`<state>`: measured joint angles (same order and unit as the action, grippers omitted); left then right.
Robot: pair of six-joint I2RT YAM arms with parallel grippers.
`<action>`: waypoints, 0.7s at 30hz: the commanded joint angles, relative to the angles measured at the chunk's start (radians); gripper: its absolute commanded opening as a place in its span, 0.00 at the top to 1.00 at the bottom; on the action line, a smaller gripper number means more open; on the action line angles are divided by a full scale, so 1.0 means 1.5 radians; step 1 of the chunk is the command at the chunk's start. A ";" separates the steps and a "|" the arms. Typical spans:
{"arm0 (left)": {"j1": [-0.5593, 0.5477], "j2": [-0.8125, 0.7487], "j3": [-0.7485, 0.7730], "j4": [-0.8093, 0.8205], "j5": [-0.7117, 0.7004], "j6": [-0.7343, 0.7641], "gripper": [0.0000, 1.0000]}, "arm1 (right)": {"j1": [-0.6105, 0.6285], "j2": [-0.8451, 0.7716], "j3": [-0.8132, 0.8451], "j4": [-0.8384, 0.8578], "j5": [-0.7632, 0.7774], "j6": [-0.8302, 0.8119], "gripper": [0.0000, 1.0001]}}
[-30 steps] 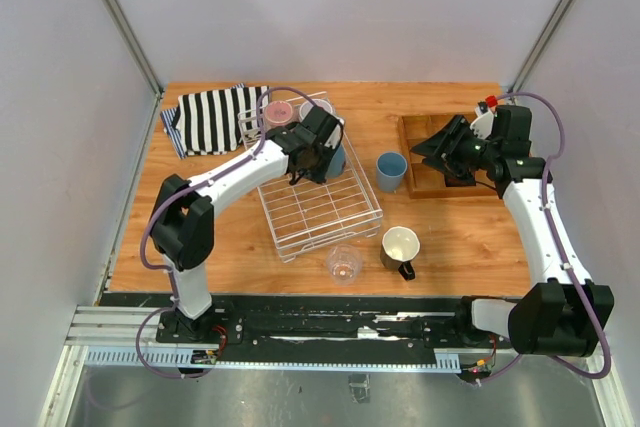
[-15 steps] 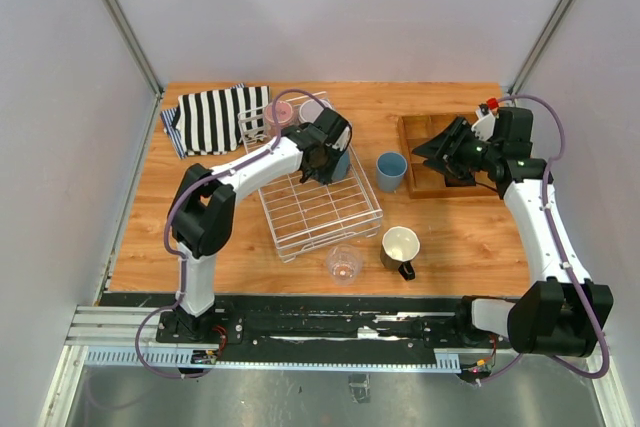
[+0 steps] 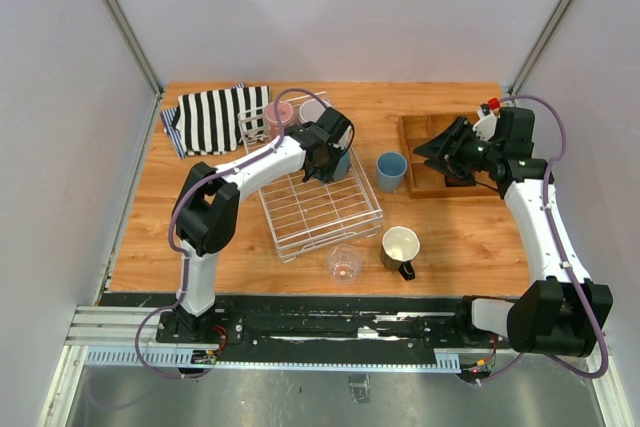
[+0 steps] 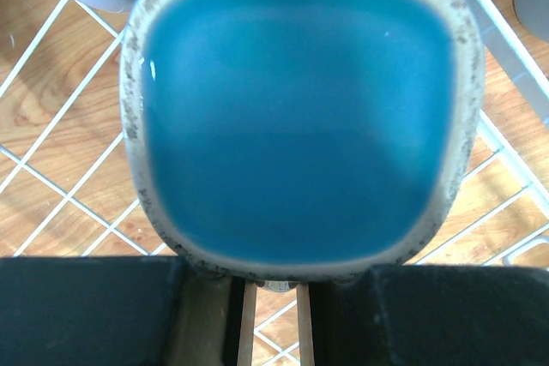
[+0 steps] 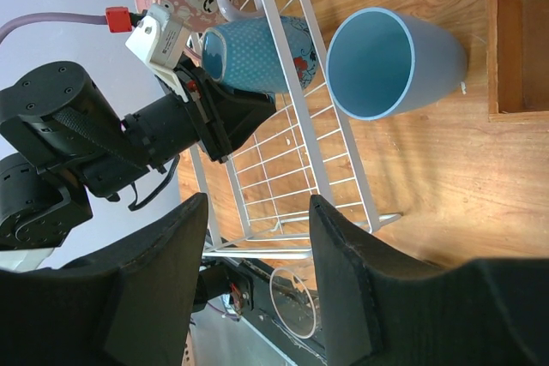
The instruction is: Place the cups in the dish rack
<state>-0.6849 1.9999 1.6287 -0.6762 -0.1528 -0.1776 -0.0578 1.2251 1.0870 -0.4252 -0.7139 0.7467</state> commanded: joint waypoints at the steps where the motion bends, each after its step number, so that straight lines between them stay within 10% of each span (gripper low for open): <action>1: -0.004 0.031 0.019 0.037 -0.036 -0.017 1.00 | -0.014 0.004 -0.001 -0.004 -0.010 -0.014 0.48; 21: -0.004 0.006 -0.021 0.049 -0.046 -0.038 0.67 | -0.015 0.012 0.013 -0.003 -0.010 -0.011 0.48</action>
<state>-0.6895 2.0079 1.6207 -0.6422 -0.1982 -0.2211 -0.0631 1.2385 1.0870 -0.4255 -0.7147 0.7395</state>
